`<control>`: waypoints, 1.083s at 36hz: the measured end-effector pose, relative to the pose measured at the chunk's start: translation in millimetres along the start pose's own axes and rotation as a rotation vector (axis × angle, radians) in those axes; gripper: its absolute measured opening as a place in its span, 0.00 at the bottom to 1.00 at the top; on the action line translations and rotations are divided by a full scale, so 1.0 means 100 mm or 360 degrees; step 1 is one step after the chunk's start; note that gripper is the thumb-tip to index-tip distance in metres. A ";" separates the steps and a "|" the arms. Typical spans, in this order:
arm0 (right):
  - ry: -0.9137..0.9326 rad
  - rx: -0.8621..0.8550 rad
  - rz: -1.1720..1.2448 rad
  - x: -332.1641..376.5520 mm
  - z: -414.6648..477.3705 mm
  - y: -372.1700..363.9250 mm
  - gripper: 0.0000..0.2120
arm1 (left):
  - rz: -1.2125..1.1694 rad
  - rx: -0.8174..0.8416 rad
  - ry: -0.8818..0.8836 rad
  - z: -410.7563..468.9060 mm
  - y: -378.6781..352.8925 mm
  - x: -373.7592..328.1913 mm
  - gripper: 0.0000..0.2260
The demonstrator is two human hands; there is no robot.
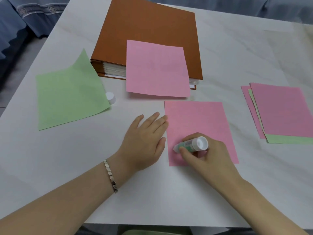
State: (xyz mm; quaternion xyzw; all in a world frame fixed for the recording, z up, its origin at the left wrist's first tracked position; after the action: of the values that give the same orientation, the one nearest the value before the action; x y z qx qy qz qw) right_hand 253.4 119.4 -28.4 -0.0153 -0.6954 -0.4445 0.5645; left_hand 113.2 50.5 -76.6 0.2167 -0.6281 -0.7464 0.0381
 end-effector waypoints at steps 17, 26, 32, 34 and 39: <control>0.0110 0.0205 -0.0143 0.04 -0.15 -0.11 0.11 | 0.0004 -0.0006 -0.0048 -0.01 0.00 0.03 0.25; -0.0050 0.0017 0.0016 -0.04 -0.04 0.13 0.03 | 0.0001 0.0018 -0.0016 -0.02 0.00 0.02 0.27; -0.0071 0.0076 -0.0124 -0.09 -0.05 0.08 0.05 | 0.0022 0.0020 -0.0017 -0.02 0.01 0.01 0.27; -0.0048 0.0101 -0.0152 -0.08 -0.09 0.08 0.06 | 0.0030 0.0031 -0.0014 -0.02 0.00 0.02 0.27; -0.0033 0.0205 -0.0092 -0.05 -0.19 0.09 0.06 | 0.0059 0.0055 -0.0005 -0.01 0.01 0.02 0.27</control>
State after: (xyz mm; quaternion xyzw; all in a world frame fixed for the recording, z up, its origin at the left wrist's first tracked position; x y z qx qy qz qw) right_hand 274.9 115.3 -27.5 0.0366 -0.7285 -0.4146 0.5441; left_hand 111.3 48.5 -76.4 0.2044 -0.6448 -0.7350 0.0472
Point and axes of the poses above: each hand's wrist, its own z-axis towards the middle knuckle, its own y-axis out of the back of the hand, x = y × z, the point moved 4 cm from there along z, towards the middle knuckle, and after that the axes turned 14 degrees about y, right-handed, at the moved point
